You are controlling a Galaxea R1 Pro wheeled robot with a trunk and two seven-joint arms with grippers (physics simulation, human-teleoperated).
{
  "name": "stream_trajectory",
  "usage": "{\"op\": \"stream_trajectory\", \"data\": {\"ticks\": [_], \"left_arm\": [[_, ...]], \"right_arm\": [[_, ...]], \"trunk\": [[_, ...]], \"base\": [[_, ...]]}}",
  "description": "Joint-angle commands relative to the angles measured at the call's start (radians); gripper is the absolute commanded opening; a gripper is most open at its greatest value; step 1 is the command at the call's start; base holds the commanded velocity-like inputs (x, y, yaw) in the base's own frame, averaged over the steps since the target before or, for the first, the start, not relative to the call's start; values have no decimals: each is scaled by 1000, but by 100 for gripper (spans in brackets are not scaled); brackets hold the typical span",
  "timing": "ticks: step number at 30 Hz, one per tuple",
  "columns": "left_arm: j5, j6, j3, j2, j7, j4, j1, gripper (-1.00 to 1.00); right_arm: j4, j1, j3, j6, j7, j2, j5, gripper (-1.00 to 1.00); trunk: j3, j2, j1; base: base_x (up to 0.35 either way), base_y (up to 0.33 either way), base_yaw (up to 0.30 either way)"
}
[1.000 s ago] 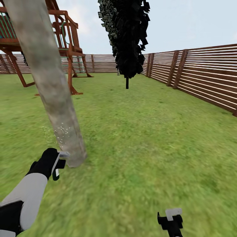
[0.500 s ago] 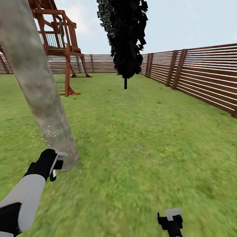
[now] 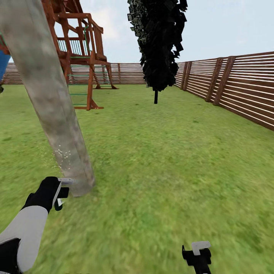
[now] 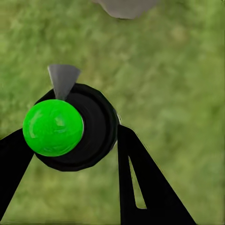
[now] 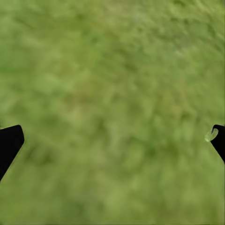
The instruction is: In the garden, pick up the pesticide atomizer on the floor and spray pesticide onto both trees until each tree trunk is fully covered.
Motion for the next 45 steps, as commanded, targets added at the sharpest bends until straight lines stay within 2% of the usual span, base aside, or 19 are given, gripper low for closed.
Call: {"op": "stream_trajectory", "data": {"ticks": [1, 5, 10, 19, 30, 38, 45], "left_arm": [[-10, 2, 4, -2, -8, -1, -1, -100], [-8, 2, 2, -12, -8, 5, 0, -100], [-8, 1, 0, -41, -7, 3, -1, -100], [-8, 1, 1, -42, -7, 1, 0, -100], [-9, 2, 1, -41, -7, -2, -1, -100], [-8, 2, 3, -42, -8, -2, -1, -100], [-8, 3, 6, -42, -9, -2, -1, -100]], "right_arm": [[2, -1, -6, -3, -4, 0, 11, 100], [2, -1, -6, -3, -4, 0, 11, 100], [2, -1, -6, -3, -4, 0, 11, 100], [1, -1, -7, -3, -5, 0, 11, 100], [2, -1, -6, -3, -4, 0, 11, 100], [2, -1, -6, -3, -4, 0, 11, 100], [2, -1, -6, -3, -4, 0, 11, 100]], "trunk": [[-1, 0, 0], [-1, 0, 0], [-1, 0, 0], [-1, 0, 0], [-1, 0, 0], [-1, 0, 0], [-1, 0, 0]], "base": [[40, -7, 278], [11, -2, 278], [161, -99, 235], [225, -179, 9], [18, -268, 12], [32, -273, 197], [199, -220, 182]]}}
